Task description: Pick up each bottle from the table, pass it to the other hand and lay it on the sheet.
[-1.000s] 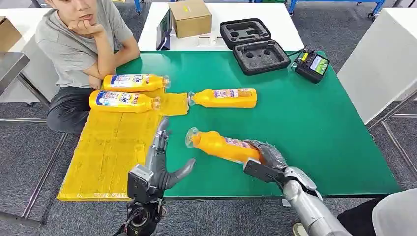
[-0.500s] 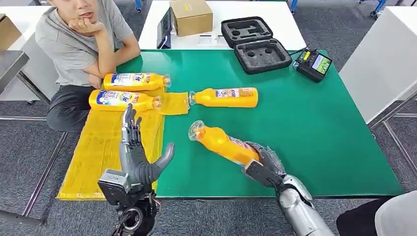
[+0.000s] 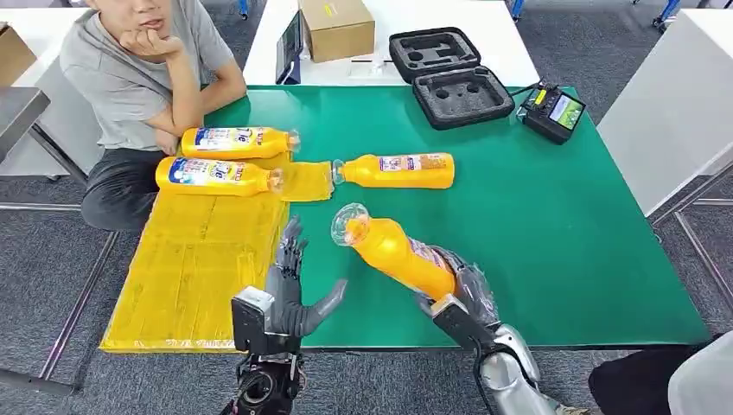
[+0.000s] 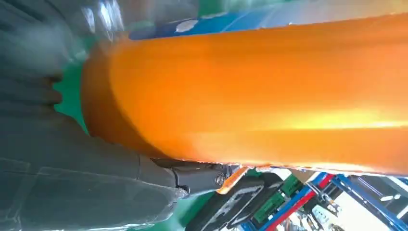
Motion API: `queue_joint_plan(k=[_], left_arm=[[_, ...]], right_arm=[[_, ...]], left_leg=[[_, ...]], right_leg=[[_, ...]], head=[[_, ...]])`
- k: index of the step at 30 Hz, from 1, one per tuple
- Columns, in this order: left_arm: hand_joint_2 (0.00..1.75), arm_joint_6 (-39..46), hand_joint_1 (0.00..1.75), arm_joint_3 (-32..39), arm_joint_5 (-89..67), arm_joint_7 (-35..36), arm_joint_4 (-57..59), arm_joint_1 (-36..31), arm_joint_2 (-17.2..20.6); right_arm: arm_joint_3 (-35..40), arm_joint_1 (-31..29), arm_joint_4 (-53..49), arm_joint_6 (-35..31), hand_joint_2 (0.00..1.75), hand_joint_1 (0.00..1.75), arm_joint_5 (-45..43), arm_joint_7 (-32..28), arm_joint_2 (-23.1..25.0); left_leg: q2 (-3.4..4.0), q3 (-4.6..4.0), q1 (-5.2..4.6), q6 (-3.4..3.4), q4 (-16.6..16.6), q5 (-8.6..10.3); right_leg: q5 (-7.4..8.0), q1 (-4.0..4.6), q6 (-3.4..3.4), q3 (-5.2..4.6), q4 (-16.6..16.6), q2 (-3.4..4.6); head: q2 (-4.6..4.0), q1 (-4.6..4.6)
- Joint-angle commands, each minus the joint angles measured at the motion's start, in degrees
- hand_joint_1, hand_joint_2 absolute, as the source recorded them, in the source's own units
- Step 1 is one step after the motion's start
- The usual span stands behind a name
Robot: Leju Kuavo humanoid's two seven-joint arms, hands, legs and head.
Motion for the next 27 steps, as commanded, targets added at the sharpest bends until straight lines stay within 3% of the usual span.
queue_joint_plan(k=[1, 7, 12, 27], left_arm=[[1.75, -2.48, 0.00, -3.58, -0.76, 3.01, 13.52, -5.82, 0.05], [1.75, -2.58, 0.00, -3.20, -1.64, 3.68, 13.07, -6.63, -0.28], [1.75, -6.15, 0.00, -3.67, 0.52, 6.07, 13.81, -7.82, -0.63], [1.75, -11.48, 0.00, -5.53, 3.95, 8.85, 12.04, -7.34, 0.64]], right_arm=[[-1.45, 1.00, -3.25, -0.64, 1.75, 1.75, -1.09, -0.21, 3.71], [-0.49, 3.15, -6.00, -0.48, 1.75, 1.75, -1.87, 0.53, 5.33], [-0.34, -1.91, 3.86, -1.52, 1.75, 1.75, -4.09, -2.70, 6.95], [-0.56, -6.70, 15.33, -2.69, 1.75, 1.75, -5.94, -4.00, 8.23]], left_leg=[[-0.10, 0.30, 0.03, -0.10, -0.08, -0.07], [-0.12, 0.29, 0.04, -0.12, -0.06, -0.09], [0.04, 0.13, 0.03, -0.06, -0.04, -0.03], [0.06, 0.17, 0.04, -0.06, -0.06, -0.04]], right_leg=[[-0.10, 0.02, -0.09, 0.31, -0.06, -0.03], [-0.14, 0.03, -0.11, 0.30, -0.03, -0.05], [-0.03, 0.02, -0.03, 0.12, -0.04, 0.08], [-0.04, 0.03, -0.04, 0.19, -0.05, 0.10]], head=[[0.00, 0.00], [0.00, 0.02], [0.00, 0.00], [0.00, 0.00]])
